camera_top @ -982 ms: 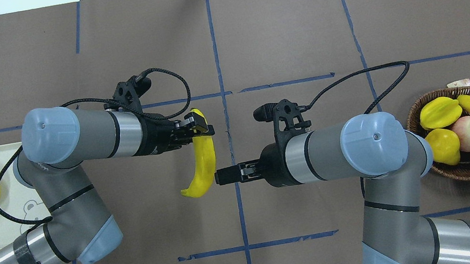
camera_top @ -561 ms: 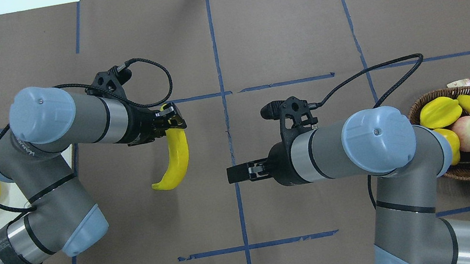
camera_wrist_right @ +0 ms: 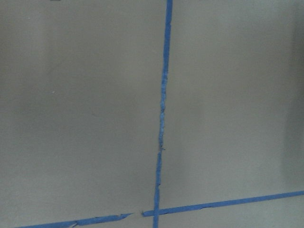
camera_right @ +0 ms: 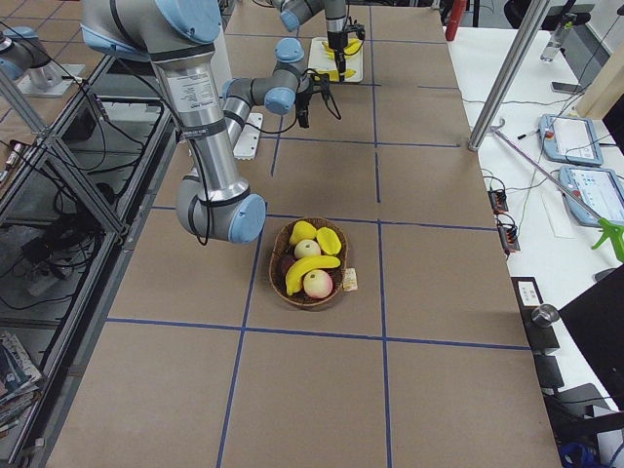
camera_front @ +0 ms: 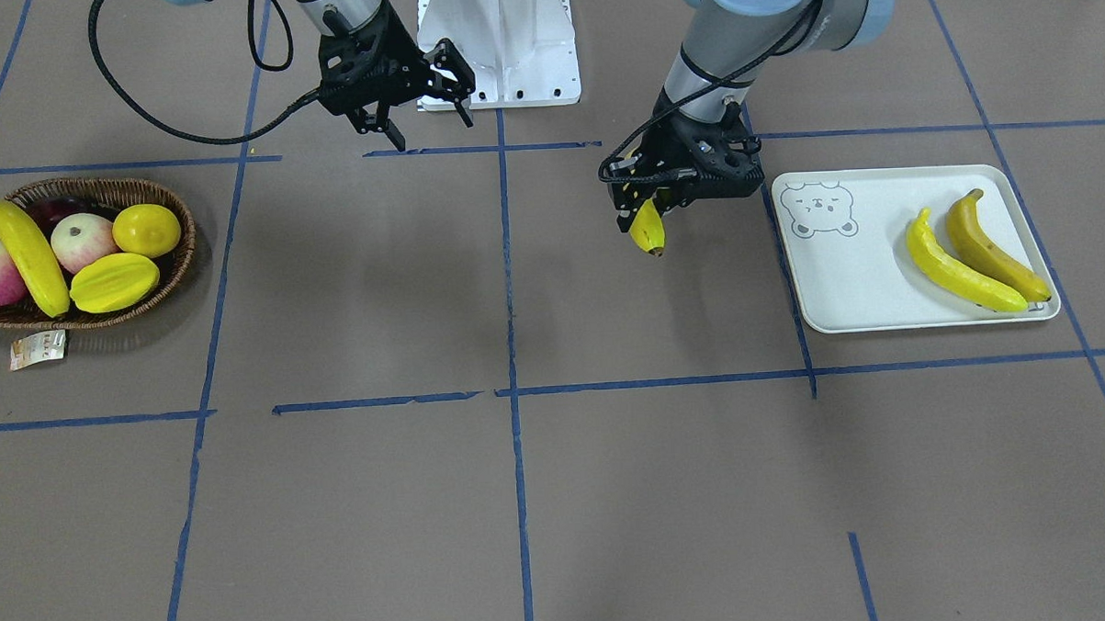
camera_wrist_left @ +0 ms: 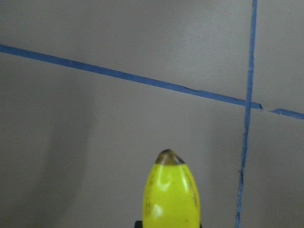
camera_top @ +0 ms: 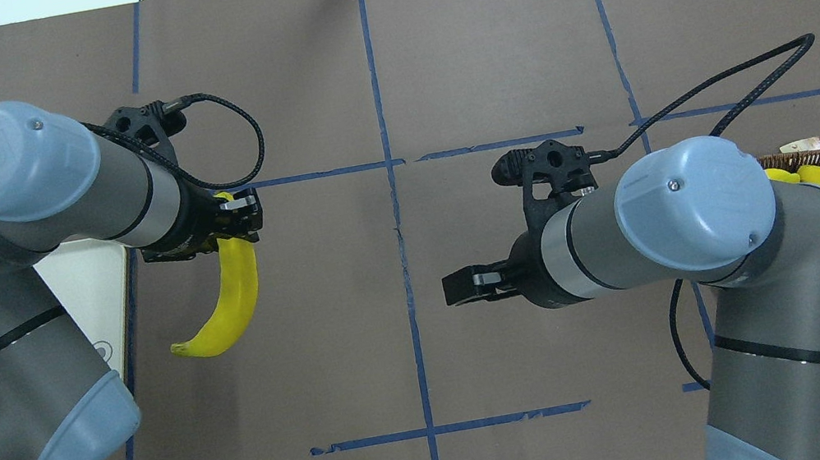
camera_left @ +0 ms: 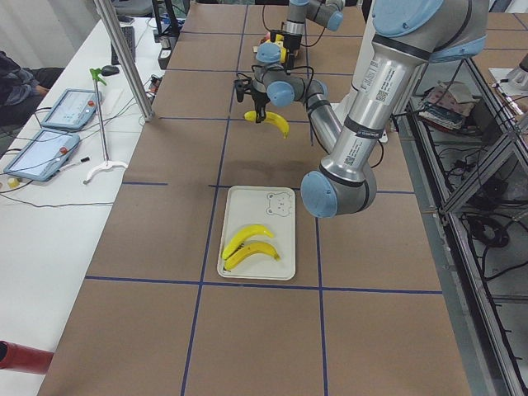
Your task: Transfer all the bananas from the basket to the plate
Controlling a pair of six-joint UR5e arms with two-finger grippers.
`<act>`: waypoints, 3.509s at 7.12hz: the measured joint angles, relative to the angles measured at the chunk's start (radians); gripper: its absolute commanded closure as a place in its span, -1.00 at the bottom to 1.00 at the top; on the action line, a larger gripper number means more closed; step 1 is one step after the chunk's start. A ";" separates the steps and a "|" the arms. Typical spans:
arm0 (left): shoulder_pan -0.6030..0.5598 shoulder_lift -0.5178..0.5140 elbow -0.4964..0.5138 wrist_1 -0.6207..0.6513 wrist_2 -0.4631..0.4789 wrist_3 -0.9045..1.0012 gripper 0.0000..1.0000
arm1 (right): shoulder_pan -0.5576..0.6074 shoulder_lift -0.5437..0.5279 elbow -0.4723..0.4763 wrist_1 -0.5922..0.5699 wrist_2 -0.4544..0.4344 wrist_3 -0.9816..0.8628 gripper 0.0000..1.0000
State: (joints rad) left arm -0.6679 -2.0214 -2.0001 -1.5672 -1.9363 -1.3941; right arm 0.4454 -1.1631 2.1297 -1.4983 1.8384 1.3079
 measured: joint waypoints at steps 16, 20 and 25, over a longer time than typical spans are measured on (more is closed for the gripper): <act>-0.287 0.413 0.378 -0.526 -0.002 -0.398 -1.00 | 0.238 -0.136 0.062 -0.182 0.185 -0.346 -0.99; -0.424 0.437 0.290 -0.497 -0.170 -0.223 -1.00 | 0.257 -0.169 0.067 -0.186 0.187 -0.374 -0.99; -0.278 0.430 0.010 -0.349 -0.194 0.002 -1.00 | 0.395 -0.405 0.127 -0.177 0.204 -0.748 -0.99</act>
State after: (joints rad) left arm -0.9464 -1.5915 -1.9904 -1.9160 -2.1304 -1.3923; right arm 0.8406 -1.5684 2.2564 -1.6752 2.0424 0.5600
